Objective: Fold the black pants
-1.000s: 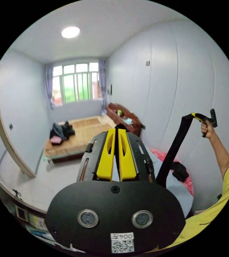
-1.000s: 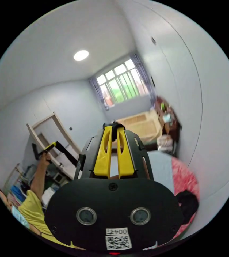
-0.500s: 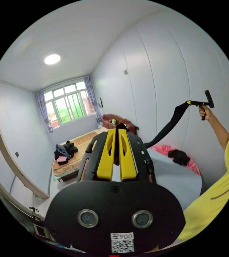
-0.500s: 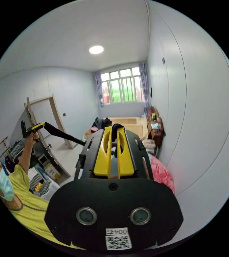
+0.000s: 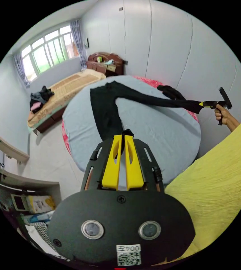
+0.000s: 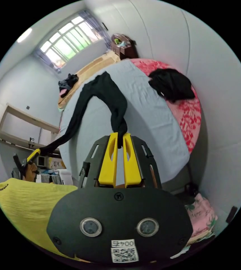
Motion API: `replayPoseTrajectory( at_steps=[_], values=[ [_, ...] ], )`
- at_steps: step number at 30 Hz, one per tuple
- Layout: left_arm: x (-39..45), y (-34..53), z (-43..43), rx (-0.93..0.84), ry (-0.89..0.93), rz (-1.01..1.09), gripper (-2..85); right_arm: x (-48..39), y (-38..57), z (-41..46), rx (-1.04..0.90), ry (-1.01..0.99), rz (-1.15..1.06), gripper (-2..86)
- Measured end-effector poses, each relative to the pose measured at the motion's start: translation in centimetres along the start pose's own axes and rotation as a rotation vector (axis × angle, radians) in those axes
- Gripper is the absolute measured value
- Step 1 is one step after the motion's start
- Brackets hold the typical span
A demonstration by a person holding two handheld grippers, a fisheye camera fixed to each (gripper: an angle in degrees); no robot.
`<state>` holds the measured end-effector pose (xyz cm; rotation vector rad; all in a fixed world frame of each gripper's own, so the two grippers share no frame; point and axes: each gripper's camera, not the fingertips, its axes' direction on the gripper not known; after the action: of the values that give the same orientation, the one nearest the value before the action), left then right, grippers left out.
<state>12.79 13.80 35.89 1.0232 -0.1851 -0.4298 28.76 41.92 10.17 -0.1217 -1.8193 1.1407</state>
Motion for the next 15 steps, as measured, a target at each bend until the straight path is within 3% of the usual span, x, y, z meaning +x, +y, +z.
replayPoseTrajectory(
  at_steps=[5, 10, 15],
  values=[
    [-0.4, 4.5, 2.9, -0.101, 0.036, -0.025, 1.2, 6.9, 1.7, 2.3, -0.034, -0.116, 0.104, 4.3],
    [-3.5, 6.2, -0.2, -0.048, 0.052, -0.086, 1.1, 10.9, 1.6, 0.9, -0.032, -0.250, 0.064, 4.2],
    [-5.4, 10.7, 1.4, -0.114, -0.015, -0.067, 1.2, 19.0, 3.0, 5.4, -0.143, -0.268, 0.085, 4.3]
  ],
)
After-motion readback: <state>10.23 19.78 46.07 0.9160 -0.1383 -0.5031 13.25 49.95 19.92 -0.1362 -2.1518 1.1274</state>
